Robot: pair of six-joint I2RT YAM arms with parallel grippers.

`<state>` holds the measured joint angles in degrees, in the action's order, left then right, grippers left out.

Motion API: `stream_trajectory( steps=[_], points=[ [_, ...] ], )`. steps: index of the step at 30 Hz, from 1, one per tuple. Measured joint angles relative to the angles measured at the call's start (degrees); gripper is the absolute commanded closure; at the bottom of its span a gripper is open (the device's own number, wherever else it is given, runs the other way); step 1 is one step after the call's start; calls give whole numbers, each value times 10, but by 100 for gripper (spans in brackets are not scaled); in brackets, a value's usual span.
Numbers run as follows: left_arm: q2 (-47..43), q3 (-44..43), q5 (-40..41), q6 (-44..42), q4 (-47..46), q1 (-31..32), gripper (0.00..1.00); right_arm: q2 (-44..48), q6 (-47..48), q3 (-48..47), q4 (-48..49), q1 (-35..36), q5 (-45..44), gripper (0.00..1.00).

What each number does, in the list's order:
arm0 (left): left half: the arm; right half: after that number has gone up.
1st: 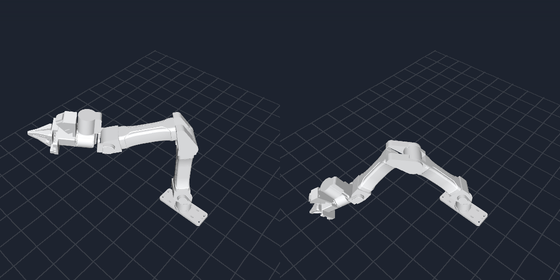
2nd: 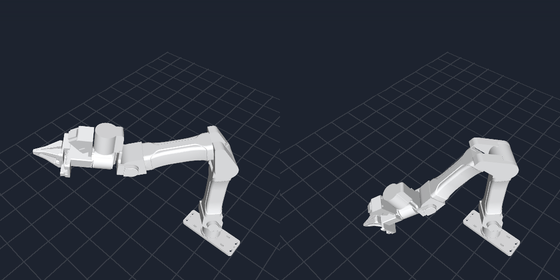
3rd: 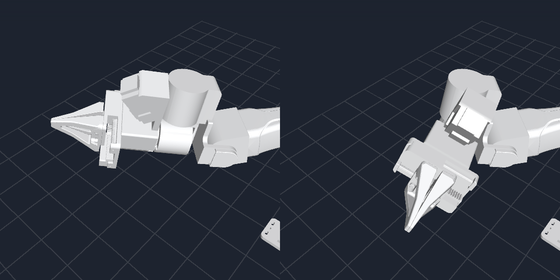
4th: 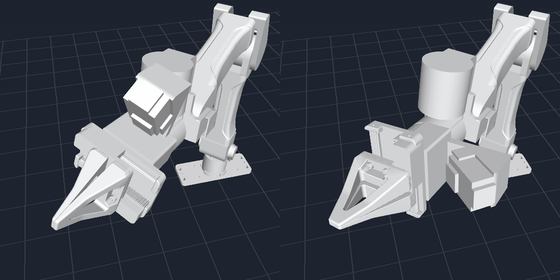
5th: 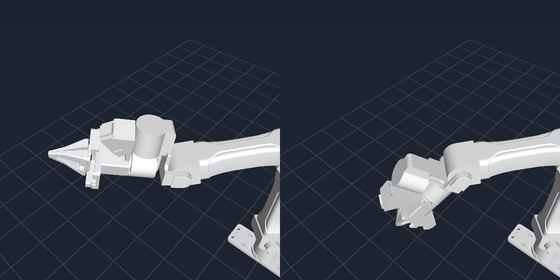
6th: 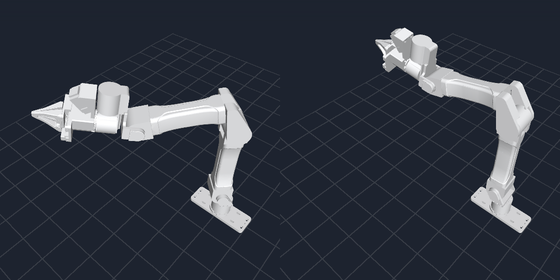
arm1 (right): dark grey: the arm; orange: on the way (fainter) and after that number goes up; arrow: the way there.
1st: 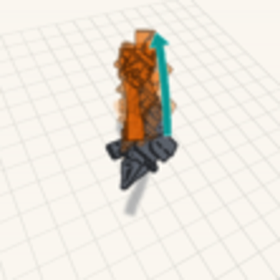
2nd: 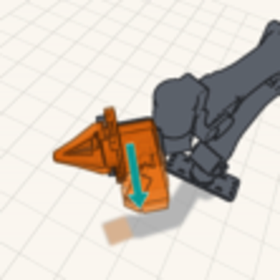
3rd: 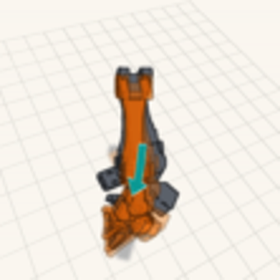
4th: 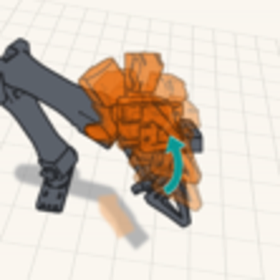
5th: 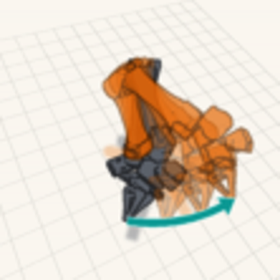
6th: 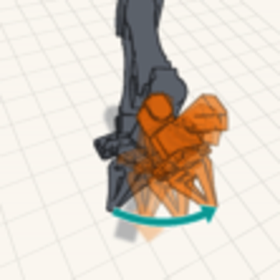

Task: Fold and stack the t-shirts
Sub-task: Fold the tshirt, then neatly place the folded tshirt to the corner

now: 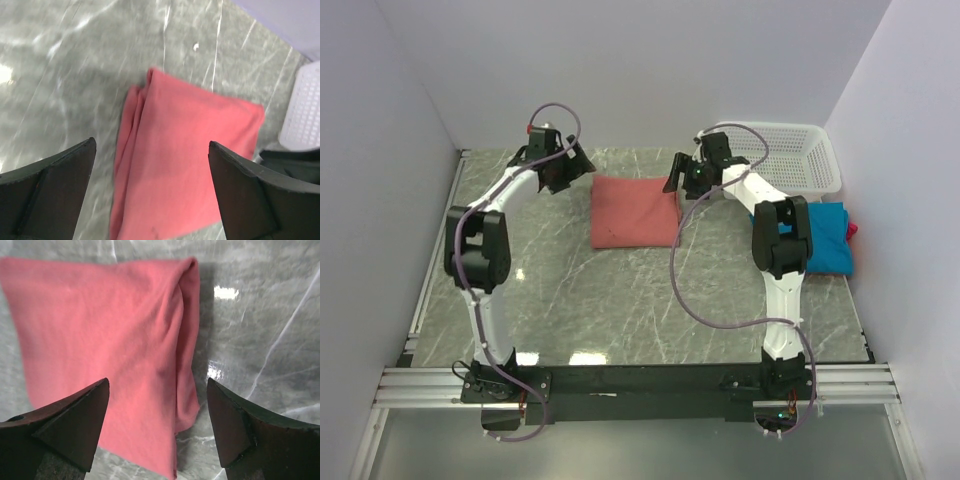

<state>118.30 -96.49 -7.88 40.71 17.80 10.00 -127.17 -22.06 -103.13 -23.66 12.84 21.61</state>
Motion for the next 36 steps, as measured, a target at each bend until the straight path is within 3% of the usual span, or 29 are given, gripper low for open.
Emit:
stream_trajectory(
  steps=[7, 14, 18, 21, 24, 30, 36],
  points=[
    [-133, 154, 6, 5, -15, 0, 1, -21, 21, -31, -54, 30, -54, 18],
    [-200, 260, 22, 24, -30, 0, 1, -64, 29, -66, -94, 63, -104, 33],
    [-216, 302, 31, 35, -28, 0, 0, -67, 35, -80, -116, 86, -141, 55],
    [-235, 319, 47, 37, -18, 0, 1, -70, 37, -80, -128, 106, -168, 85],
    [-262, 334, 54, 39, -18, 0, 0, -70, 38, -79, -129, 122, -185, 100],
    [-339, 374, 61, 40, -21, 0, 0, -32, 55, -22, -114, 150, -246, 100],
    [-381, 403, 65, 39, -21, 0, 1, 121, 89, 165, -126, 191, -364, 100]
  ],
)
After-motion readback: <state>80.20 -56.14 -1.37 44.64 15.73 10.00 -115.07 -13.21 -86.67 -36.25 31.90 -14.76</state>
